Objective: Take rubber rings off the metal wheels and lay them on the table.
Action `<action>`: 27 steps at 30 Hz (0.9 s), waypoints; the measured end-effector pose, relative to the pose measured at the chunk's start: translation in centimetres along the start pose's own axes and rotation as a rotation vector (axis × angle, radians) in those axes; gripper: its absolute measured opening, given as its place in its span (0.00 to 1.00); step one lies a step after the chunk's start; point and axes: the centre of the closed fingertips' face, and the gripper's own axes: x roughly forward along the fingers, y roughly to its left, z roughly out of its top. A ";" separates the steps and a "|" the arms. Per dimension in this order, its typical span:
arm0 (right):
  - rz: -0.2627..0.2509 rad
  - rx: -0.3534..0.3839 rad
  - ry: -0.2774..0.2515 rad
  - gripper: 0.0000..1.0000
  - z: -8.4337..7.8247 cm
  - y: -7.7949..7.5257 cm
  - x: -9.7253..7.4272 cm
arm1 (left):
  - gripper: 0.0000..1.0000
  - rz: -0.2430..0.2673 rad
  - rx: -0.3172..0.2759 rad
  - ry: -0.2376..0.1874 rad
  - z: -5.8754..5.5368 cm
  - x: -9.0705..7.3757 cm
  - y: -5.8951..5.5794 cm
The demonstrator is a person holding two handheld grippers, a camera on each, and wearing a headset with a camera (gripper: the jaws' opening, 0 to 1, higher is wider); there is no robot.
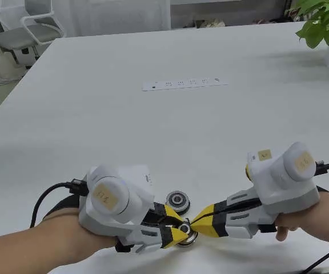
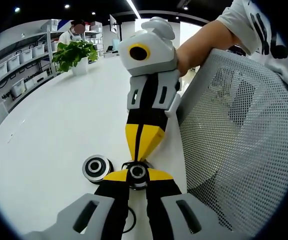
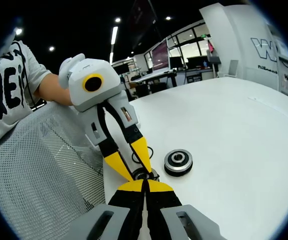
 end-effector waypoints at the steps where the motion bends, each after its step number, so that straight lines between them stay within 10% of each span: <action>1: 0.000 0.000 0.000 0.00 0.0 0.0 0.0 | 0.07 0.000 -0.001 -0.001 0.0 0.0 0.0; 27: 0.077 -0.036 -0.046 0.00 1.3 1.8 0.4 | 0.07 0.004 0.001 -0.009 0.0 0.0 0.0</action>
